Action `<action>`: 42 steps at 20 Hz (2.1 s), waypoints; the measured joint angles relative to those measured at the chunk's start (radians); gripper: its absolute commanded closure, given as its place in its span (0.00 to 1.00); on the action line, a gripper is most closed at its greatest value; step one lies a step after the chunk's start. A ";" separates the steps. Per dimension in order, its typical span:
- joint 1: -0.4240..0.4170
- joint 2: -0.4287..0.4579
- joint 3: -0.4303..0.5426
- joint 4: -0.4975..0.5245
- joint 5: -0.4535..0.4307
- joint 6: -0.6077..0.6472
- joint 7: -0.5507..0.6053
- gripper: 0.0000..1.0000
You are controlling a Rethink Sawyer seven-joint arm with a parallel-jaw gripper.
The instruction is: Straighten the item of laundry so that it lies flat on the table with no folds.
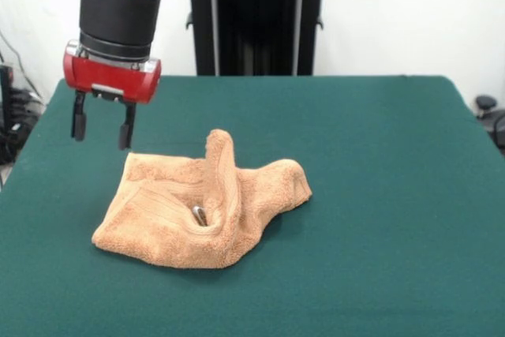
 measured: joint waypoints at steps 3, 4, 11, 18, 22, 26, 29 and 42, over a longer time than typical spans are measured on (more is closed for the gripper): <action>0.000 0.001 0.002 -0.009 0.000 0.002 0.000 0.00; 0.000 0.001 0.003 -0.013 0.001 0.002 0.000 0.00; 0.000 0.006 0.013 -0.047 0.010 0.009 0.000 0.00; 0.011 0.063 0.028 -0.124 0.030 0.012 0.000 0.00; 0.034 0.088 0.028 -0.148 0.045 0.012 0.000 0.00; 0.055 0.100 0.028 -0.159 0.064 0.012 0.000 0.00; 0.066 0.100 0.028 -0.163 0.071 0.012 0.000 0.00; 0.102 0.098 0.028 -0.172 0.124 0.012 0.000 0.00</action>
